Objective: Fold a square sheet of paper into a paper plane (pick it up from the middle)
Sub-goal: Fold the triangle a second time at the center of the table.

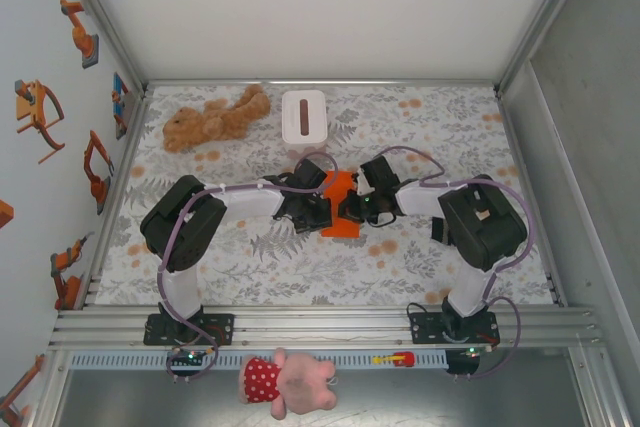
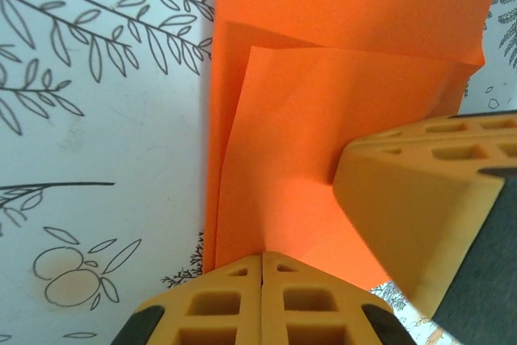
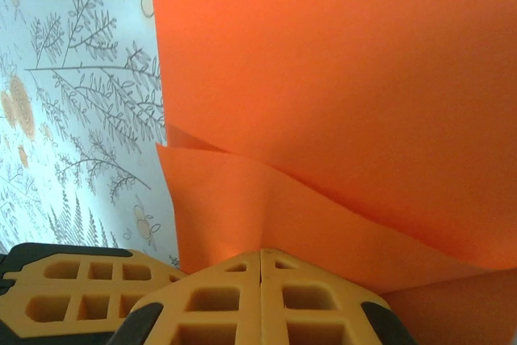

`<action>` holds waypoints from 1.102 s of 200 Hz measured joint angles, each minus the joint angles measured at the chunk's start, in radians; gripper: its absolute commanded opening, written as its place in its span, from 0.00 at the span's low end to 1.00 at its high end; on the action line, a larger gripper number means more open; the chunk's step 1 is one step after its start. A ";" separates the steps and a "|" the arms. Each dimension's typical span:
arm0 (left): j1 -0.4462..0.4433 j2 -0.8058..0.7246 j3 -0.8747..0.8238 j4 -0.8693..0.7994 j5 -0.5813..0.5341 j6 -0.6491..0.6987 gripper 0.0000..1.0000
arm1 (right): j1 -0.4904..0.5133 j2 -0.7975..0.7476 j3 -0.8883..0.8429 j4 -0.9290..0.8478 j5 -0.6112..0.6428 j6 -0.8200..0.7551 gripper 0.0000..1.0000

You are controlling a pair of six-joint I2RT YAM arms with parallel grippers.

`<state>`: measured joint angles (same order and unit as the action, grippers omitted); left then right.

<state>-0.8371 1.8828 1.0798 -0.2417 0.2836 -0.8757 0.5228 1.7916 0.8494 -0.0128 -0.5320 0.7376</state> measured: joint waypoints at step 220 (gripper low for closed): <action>0.003 -0.001 0.005 -0.010 0.008 -0.003 0.06 | -0.041 -0.052 -0.039 0.003 -0.010 0.009 0.00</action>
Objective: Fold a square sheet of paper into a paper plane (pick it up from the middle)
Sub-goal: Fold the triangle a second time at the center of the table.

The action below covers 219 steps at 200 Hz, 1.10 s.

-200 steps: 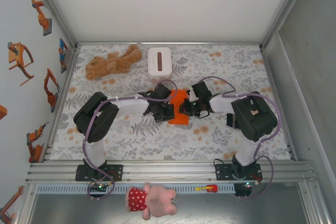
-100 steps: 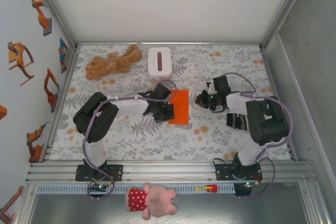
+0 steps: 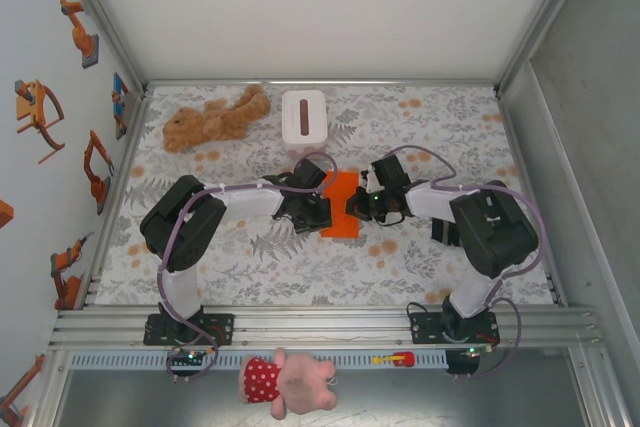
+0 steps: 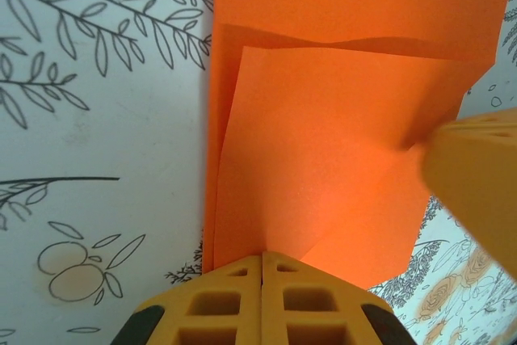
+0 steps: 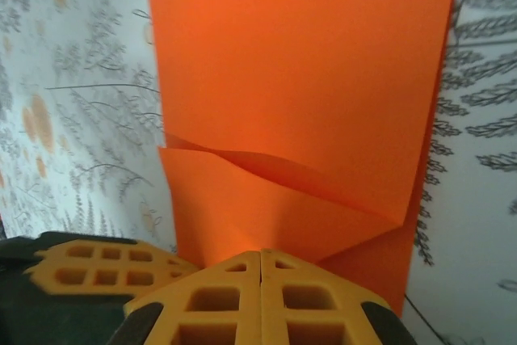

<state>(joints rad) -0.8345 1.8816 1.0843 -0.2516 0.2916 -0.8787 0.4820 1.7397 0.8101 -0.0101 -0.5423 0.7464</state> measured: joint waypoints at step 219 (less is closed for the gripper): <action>0.006 0.084 0.090 0.029 0.084 0.010 0.07 | 0.002 0.027 0.031 -0.029 0.035 0.028 0.00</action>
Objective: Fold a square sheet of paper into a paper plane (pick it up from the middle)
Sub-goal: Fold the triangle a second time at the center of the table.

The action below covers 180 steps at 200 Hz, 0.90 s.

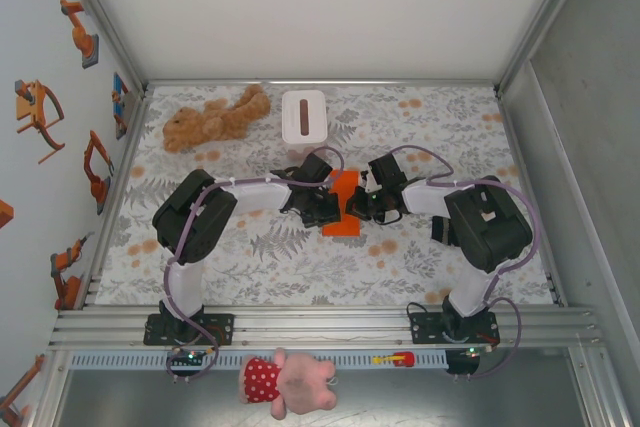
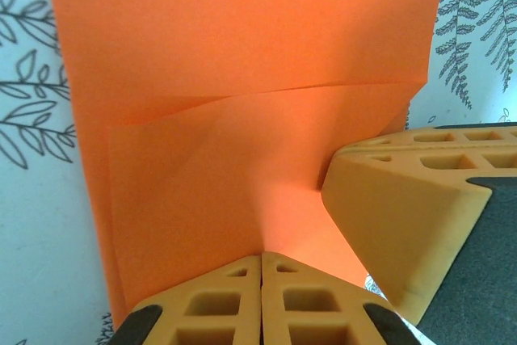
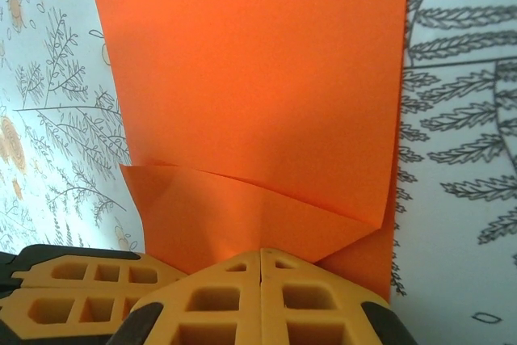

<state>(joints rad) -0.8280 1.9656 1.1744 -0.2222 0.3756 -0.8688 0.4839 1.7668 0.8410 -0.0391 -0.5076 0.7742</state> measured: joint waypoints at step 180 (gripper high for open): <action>0.013 -0.022 -0.006 -0.021 0.014 0.002 0.14 | -0.003 0.058 0.071 -0.028 0.004 0.019 0.00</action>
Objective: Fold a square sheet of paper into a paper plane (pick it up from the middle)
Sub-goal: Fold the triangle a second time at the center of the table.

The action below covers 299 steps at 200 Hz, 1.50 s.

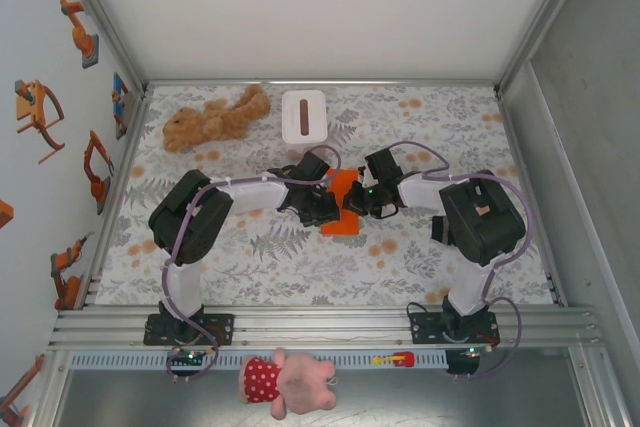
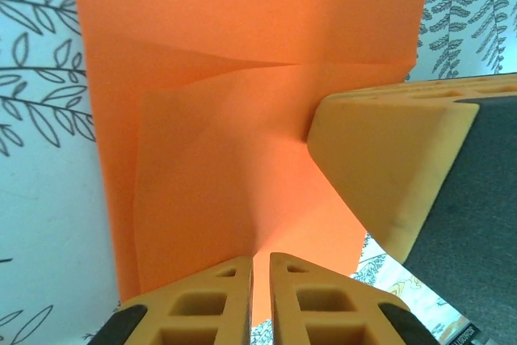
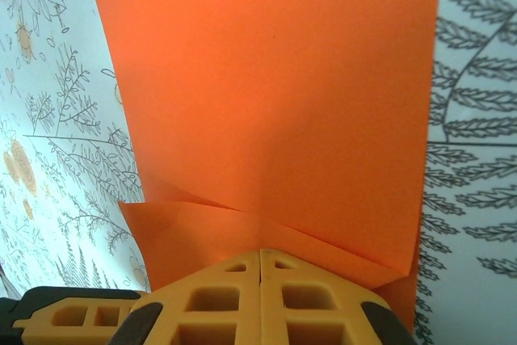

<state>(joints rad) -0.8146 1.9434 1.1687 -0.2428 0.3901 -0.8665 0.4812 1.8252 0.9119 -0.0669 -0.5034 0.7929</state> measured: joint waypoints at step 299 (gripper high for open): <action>0.043 -0.176 -0.092 -0.025 -0.033 0.091 0.19 | -0.021 -0.056 -0.013 0.015 -0.024 0.022 0.15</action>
<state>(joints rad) -0.7715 1.7676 1.0763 -0.2680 0.3573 -0.7753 0.4599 1.7695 0.8993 -0.0517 -0.5278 0.8146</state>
